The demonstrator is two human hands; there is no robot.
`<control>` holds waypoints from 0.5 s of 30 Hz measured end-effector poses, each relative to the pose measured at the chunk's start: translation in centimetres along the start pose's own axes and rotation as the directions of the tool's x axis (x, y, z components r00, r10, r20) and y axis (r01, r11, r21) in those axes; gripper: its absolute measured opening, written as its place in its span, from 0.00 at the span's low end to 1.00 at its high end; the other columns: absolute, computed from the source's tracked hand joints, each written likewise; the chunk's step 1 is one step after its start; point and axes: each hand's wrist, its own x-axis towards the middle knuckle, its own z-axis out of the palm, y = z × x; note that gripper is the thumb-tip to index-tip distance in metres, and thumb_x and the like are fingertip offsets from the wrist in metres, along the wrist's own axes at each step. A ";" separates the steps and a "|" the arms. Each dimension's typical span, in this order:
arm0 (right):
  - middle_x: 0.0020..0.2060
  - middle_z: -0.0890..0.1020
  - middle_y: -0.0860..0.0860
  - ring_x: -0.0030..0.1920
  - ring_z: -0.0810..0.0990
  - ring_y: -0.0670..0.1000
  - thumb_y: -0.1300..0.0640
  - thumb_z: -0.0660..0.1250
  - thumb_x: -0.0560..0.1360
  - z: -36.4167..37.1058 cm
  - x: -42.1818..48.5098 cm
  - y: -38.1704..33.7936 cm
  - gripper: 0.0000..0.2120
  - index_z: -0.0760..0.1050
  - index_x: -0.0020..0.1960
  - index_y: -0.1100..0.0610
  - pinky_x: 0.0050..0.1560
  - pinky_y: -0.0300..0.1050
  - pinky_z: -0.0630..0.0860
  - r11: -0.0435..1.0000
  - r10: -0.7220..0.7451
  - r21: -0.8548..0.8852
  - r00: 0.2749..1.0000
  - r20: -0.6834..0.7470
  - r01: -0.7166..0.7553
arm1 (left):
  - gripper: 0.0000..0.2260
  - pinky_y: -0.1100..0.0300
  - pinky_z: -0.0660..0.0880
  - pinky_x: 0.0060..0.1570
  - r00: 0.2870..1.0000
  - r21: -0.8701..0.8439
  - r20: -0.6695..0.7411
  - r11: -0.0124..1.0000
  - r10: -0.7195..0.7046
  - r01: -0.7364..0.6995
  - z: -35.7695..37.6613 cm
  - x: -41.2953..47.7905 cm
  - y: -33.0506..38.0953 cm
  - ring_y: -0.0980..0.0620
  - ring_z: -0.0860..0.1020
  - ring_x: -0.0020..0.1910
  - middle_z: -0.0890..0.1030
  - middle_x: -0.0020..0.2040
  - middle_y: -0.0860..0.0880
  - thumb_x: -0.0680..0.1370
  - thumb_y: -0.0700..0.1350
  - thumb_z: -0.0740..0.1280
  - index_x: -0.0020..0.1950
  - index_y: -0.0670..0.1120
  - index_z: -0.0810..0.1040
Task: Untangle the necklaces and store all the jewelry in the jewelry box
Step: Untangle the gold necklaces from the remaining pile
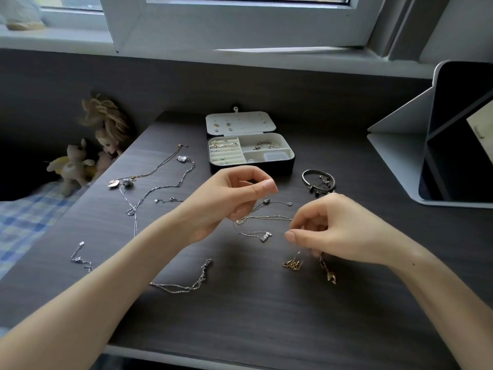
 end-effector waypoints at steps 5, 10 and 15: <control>0.32 0.82 0.39 0.39 0.80 0.40 0.40 0.67 0.69 0.9 0.2 -0.5 0.12 0.82 0.39 0.47 0.44 0.47 0.78 0.985 -0.099 -0.159 0.960 -0.261 0.058 | 0.07 0.66 0.55 0.25 1.000 0.035 0.020 0.999 0.020 -0.020 0.2 -0.1 0.3 0.55 0.60 0.23 0.68 0.24 0.54 0.71 0.48 0.68 0.42 0.44 0.78; 0.38 0.85 0.45 0.40 0.83 0.42 0.50 0.74 0.68 1.3 1.2 -2.1 0.09 0.83 0.46 0.52 0.44 0.41 0.80 0.920 -0.034 0.370 0.966 -0.255 0.130 | 0.06 0.68 0.59 0.23 0.999 0.033 0.028 0.999 0.036 -0.037 0.5 -0.5 0.9 0.56 0.63 0.23 0.71 0.26 0.51 0.72 0.47 0.67 0.41 0.46 0.80; 0.41 0.85 0.52 0.41 0.81 0.45 0.59 0.73 0.70 1.2 2.5 -3.1 0.09 0.82 0.50 0.59 0.45 0.39 0.74 0.749 0.047 0.655 0.978 -0.204 0.101 | 0.05 0.68 0.60 0.24 0.999 -0.028 -0.005 0.998 0.052 -0.052 -0.1 -0.9 2.5 0.56 0.64 0.24 0.73 0.30 0.49 0.74 0.46 0.69 0.40 0.46 0.78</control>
